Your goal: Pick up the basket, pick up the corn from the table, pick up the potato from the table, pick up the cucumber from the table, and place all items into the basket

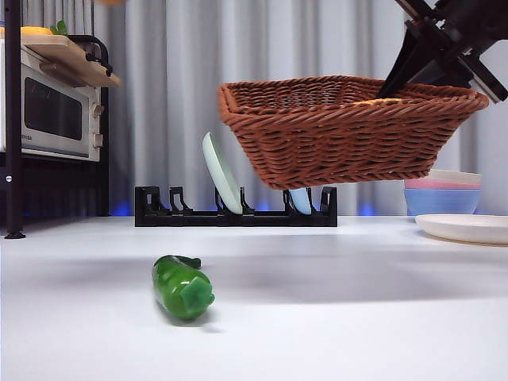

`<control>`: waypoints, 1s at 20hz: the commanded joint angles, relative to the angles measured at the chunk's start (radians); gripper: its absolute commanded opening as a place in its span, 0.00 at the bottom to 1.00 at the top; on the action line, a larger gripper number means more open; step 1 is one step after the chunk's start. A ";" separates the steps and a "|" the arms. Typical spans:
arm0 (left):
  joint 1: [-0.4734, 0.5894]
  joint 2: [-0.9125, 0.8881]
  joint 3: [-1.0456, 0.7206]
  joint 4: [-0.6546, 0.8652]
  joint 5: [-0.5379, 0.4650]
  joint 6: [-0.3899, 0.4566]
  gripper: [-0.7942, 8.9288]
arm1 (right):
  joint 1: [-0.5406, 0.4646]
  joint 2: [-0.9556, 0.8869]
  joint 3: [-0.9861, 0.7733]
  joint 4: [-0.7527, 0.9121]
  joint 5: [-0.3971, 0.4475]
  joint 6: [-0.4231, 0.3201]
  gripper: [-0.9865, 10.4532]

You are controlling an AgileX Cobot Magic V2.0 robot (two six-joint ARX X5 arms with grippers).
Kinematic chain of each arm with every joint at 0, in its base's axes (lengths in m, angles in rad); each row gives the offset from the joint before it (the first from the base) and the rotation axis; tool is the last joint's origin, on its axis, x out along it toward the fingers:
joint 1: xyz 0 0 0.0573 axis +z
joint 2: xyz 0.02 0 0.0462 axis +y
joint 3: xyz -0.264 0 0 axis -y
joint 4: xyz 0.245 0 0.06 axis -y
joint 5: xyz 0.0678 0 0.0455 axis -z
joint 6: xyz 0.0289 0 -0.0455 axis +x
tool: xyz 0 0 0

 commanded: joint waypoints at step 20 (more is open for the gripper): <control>-0.224 0.444 -0.009 0.215 -0.105 -0.001 0.58 | 0.090 -0.002 -0.002 0.003 -0.006 0.006 0.07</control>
